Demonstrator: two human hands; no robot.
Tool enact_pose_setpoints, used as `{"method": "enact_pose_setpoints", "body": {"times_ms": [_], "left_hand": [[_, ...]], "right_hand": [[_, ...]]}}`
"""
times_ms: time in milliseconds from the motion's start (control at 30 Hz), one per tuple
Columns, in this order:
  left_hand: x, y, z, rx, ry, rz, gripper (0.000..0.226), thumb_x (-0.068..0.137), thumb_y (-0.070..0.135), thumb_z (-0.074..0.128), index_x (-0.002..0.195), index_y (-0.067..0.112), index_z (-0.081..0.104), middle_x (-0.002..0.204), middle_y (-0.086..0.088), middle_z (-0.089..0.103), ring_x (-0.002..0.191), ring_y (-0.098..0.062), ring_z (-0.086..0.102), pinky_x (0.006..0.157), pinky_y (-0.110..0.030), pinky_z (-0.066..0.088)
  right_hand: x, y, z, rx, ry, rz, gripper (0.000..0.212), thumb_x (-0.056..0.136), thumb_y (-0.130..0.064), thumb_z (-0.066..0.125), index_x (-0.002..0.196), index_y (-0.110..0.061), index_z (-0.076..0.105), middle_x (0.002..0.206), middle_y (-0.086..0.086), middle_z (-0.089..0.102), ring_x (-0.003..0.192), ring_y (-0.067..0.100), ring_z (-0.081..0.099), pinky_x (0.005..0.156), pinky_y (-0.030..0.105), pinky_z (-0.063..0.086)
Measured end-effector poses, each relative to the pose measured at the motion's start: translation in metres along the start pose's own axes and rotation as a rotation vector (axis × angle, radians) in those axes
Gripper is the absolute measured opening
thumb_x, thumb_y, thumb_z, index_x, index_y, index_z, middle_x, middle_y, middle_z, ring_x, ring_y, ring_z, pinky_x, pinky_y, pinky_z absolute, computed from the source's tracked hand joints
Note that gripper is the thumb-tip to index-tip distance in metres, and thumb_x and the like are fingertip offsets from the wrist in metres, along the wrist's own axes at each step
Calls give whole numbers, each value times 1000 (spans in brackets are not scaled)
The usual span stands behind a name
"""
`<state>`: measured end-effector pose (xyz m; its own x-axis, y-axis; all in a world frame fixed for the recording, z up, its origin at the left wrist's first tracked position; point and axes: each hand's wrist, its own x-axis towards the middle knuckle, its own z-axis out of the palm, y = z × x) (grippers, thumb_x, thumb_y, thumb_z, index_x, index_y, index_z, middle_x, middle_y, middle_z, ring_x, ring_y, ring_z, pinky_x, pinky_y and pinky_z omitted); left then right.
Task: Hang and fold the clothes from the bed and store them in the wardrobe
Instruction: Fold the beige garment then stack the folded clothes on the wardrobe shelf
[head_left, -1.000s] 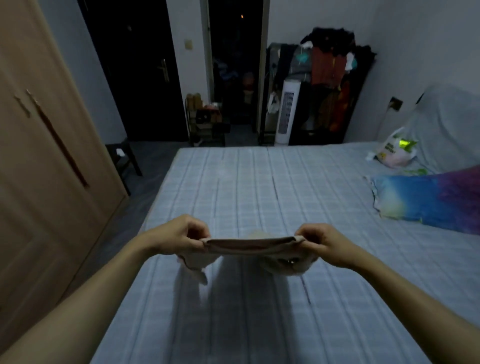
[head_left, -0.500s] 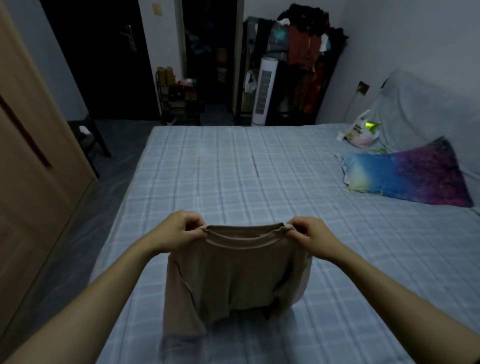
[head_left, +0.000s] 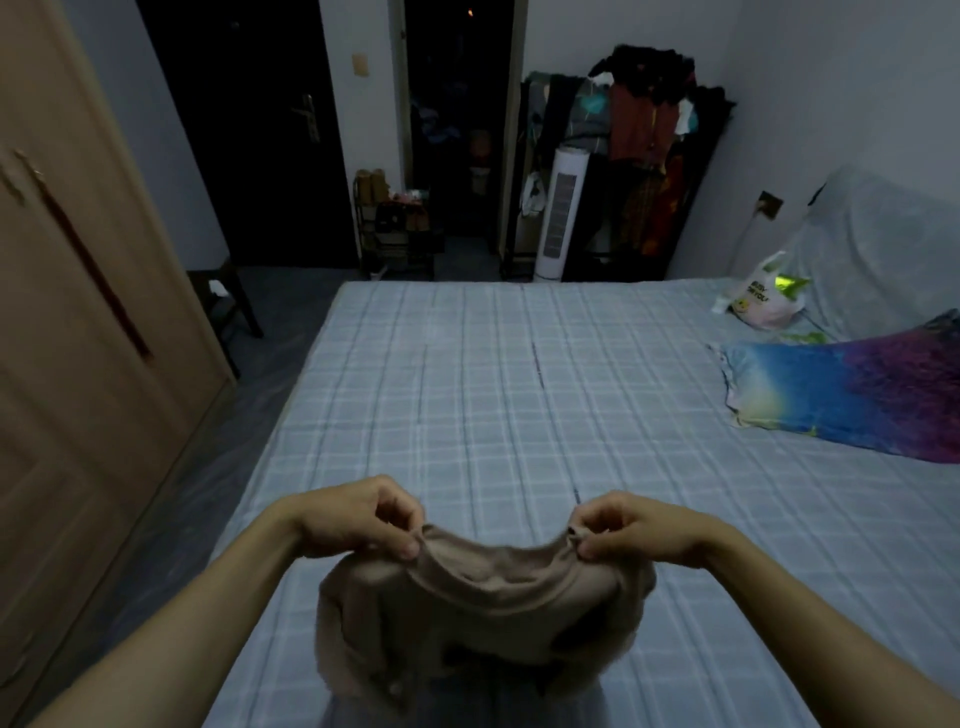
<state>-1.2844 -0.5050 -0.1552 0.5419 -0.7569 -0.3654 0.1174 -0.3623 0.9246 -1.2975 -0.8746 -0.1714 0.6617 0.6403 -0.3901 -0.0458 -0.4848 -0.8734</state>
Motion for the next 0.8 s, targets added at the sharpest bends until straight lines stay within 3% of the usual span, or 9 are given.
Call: {"method": "enact_pose_setpoints", "body": {"times_ms": [67, 200, 267, 400, 467, 533, 633, 700, 800], "left_hand": [[16, 14, -3, -13, 220, -54, 12, 87, 7, 72, 76, 10, 67, 71, -8, 53, 66, -14, 49, 62, -23, 39], [48, 44, -8, -171, 1051, -38, 20, 83, 5, 75, 66, 6, 65, 54, -6, 56, 50, -16, 47, 47, -21, 34], [56, 59, 2, -79, 1210, 76, 15, 80, 10, 78, 68, 8, 69, 60, -5, 65, 55, -17, 56, 52, -26, 43], [63, 79, 36, 78, 1218, 262, 9, 80, 19, 79, 76, 17, 71, 68, 2, 70, 64, -17, 68, 57, -32, 57], [65, 81, 51, 55, 1130, 336, 6, 85, 19, 74, 81, 22, 71, 74, 5, 72, 68, -11, 70, 58, -24, 56], [65, 80, 58, 28, 1027, 351, 15, 89, 14, 65, 89, 27, 73, 83, 7, 74, 78, -8, 72, 65, -25, 59], [63, 78, 61, -46, 855, 343, 38, 80, 6, 49, 101, 24, 74, 95, 1, 75, 94, -16, 72, 82, -43, 61], [61, 77, 61, 13, 757, 347, 49, 72, 2, 45, 107, 22, 74, 101, 2, 75, 100, -15, 71, 87, -41, 59], [56, 77, 56, 177, 846, 379, 39, 76, -2, 53, 94, 24, 76, 88, 4, 75, 81, -9, 71, 73, -31, 57]], "right_hand": [[20, -9, -11, -92, 159, 101, 17, 91, -24, 65, 74, -22, 63, 74, -6, 59, 74, 7, 54, 69, 23, 44], [65, -45, -25, 0, 936, 120, 30, 90, -19, 65, 61, -13, 61, 54, 2, 59, 49, 13, 55, 48, 28, 44], [79, -69, -16, 41, 999, -15, 25, 89, -21, 67, 66, -10, 64, 58, 10, 63, 52, 19, 60, 52, 37, 50], [82, -101, 23, 140, 951, -279, 18, 90, -24, 68, 76, -12, 66, 71, 11, 69, 65, 23, 64, 60, 42, 53], [75, -106, 36, 197, 919, -336, 10, 91, -19, 65, 83, -14, 67, 78, 9, 71, 74, 23, 69, 68, 43, 55], [67, -105, 43, 228, 871, -352, 7, 91, -23, 67, 91, -16, 68, 84, 5, 73, 82, 19, 71, 73, 38, 58], [59, -101, 44, 128, 888, -338, 23, 78, -25, 81, 95, -18, 67, 86, 0, 72, 82, 10, 69, 72, 26, 57], [56, -98, 43, 62, 958, -331, 21, 77, -18, 81, 91, -16, 66, 80, 0, 70, 76, 9, 67, 68, 27, 55], [51, -95, 38, -27, 1003, -311, 10, 81, -9, 69, 82, -18, 66, 73, 1, 67, 70, 13, 64, 64, 33, 54]]}}
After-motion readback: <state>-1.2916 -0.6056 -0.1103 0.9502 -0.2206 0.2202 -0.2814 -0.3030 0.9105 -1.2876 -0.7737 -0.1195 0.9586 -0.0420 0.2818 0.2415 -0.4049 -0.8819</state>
